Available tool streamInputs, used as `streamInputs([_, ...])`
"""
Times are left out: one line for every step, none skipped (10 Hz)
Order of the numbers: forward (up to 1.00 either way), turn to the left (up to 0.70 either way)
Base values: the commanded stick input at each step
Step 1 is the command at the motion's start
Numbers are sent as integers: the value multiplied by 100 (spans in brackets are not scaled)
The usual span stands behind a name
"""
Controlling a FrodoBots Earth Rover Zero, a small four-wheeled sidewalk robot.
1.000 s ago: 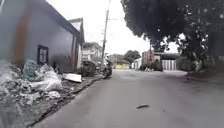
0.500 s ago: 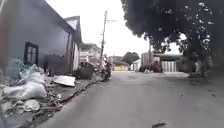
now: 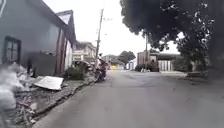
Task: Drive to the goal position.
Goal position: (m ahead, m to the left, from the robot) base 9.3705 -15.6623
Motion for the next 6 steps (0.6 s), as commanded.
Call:
streamInputs([100,-40])
streamInputs([100,-4])
streamInputs([100,0])
streamInputs([100,0])
streamInputs([100,-18])
streamInputs([100,-34])
